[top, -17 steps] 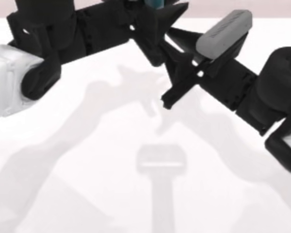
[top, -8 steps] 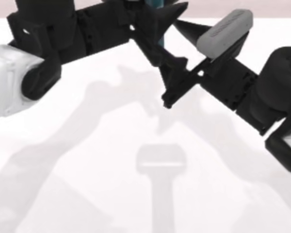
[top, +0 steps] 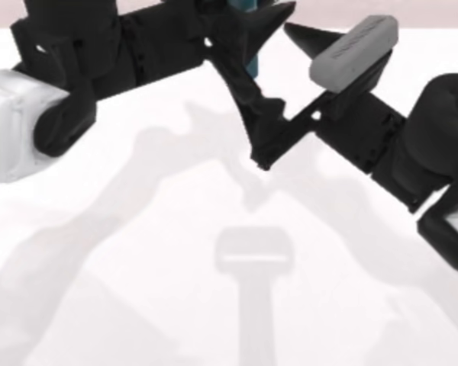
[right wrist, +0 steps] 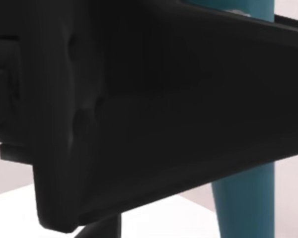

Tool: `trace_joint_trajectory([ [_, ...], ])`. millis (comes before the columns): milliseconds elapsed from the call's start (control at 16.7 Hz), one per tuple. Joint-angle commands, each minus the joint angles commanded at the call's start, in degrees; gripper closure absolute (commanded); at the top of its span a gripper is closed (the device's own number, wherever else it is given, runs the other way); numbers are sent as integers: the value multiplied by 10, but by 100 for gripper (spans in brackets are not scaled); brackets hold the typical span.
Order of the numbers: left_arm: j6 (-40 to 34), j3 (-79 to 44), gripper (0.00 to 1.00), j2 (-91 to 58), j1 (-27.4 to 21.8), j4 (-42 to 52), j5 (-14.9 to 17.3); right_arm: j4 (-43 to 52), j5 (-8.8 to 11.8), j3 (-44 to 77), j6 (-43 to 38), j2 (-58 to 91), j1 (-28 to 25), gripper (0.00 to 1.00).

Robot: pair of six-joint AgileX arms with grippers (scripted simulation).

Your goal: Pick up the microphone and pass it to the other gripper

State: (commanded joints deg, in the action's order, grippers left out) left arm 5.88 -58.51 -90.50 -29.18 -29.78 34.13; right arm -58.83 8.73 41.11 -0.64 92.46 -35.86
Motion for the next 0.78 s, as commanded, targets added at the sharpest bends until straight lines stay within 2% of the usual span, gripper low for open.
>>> trace_joint_trajectory([
  [240, 2, 2, 100, 5, 6, 1, 5, 0, 1, -11, 0, -8, 2, 0],
  [600, 4, 33, 100, 38, 77, 5, 66, -7, 22, -132, -3, -119, 18, 0],
  [780, 5, 41, 100, 45, 93, 7, 79, -11, 28, -154, -3, -141, 21, 0],
])
